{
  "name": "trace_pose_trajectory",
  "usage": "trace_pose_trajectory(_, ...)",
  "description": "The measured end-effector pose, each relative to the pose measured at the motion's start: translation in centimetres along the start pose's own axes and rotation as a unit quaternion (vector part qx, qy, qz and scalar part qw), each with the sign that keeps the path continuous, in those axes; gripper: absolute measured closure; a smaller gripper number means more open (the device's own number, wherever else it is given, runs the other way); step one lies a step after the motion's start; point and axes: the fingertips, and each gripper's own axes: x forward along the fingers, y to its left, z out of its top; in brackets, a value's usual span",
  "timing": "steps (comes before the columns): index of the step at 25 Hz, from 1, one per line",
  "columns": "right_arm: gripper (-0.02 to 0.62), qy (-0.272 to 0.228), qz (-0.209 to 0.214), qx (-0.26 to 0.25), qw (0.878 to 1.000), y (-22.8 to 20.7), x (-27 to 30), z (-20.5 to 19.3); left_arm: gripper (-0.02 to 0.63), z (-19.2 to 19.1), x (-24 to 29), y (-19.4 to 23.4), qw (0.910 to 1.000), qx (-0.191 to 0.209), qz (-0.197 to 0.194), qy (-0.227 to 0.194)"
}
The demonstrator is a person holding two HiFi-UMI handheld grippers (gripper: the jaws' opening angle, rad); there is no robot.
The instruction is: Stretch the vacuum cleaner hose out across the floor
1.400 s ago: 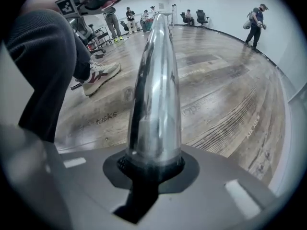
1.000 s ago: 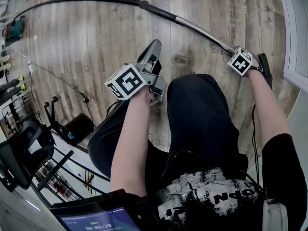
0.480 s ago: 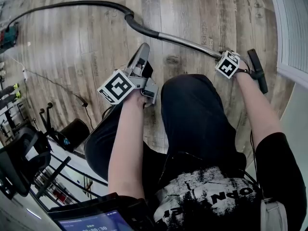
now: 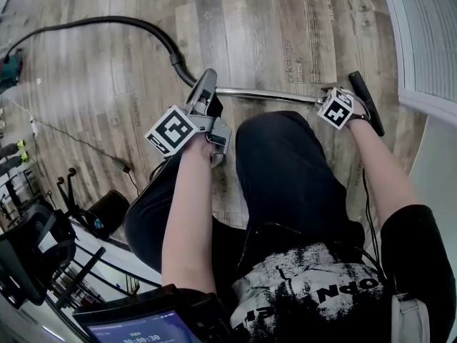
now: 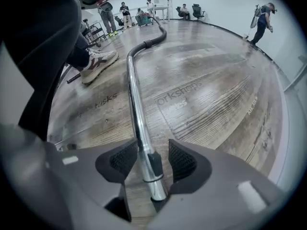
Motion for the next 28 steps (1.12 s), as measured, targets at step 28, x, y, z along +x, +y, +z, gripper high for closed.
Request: trace_pose_trajectory(28,0.589,-0.042,0.008,0.136,0.99,2.7,-11.2,8.0,0.607,10.8,-0.2,-0.1,0.9949,0.092,-0.003,0.041)
